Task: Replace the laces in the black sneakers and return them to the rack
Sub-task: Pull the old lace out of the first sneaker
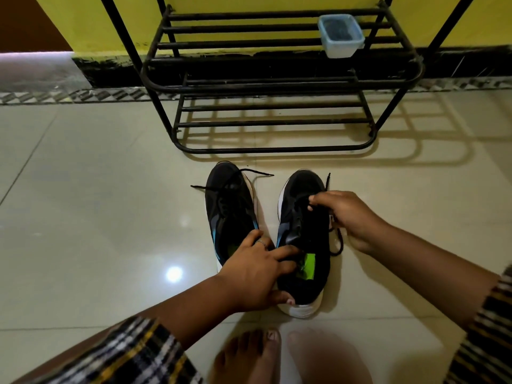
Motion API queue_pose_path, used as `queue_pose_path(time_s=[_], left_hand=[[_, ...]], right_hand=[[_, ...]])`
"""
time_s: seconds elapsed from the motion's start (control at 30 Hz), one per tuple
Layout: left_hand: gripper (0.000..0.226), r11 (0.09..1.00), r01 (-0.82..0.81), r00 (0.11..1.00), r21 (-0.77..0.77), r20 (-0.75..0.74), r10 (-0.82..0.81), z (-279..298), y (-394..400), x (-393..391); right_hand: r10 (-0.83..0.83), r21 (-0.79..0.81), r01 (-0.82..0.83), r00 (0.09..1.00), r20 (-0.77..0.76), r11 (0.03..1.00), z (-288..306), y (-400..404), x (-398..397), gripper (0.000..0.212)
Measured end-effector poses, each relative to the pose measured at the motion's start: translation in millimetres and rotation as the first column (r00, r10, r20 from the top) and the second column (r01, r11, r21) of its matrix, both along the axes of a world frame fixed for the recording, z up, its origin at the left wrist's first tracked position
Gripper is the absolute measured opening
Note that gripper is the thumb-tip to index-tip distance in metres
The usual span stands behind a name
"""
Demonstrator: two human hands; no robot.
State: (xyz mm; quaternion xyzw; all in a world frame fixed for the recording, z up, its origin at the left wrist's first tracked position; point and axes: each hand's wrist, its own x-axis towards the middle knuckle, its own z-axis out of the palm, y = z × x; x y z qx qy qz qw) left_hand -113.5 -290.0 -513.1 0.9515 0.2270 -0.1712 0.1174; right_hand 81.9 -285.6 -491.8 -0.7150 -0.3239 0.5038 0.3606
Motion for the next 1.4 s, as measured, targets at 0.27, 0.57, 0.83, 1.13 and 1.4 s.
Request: queue_pose_path(time_s=[0.27, 0.57, 0.83, 1.13, 1.4], left_hand=[[0.057, 1.000, 0.002, 1.000, 0.001, 0.001, -0.002, 4, 2, 2], [0.058, 1.000, -0.004, 1.000, -0.007, 0.006, 0.004, 2, 1, 1], [0.060, 1.000, -0.011, 1.000, -0.006, 0.021, 0.011, 0, 2, 0], [0.059, 1.000, -0.005, 0.999, -0.011, 0.038, 0.006, -1, 4, 0], [0.060, 1.000, -0.027, 1.000, -0.005, 0.011, 0.027, 1, 3, 1]], right_hand=[[0.366, -0.061, -0.367, 0.869, 0.333, 0.928, -3, 0, 18, 0.029], [0.367, -0.058, -0.477, 0.588, 0.721, 0.877, -27, -25, 9, 0.034], [0.361, -0.165, -0.341, 0.663, 0.656, 0.925, -25, -15, 13, 0.019], [0.387, -0.353, -0.312, 0.908, 0.164, 0.882, -2, -9, 37, 0.041], [0.339, 0.010, -0.466, 0.658, 0.672, 0.885, -14, -9, 27, 0.030]])
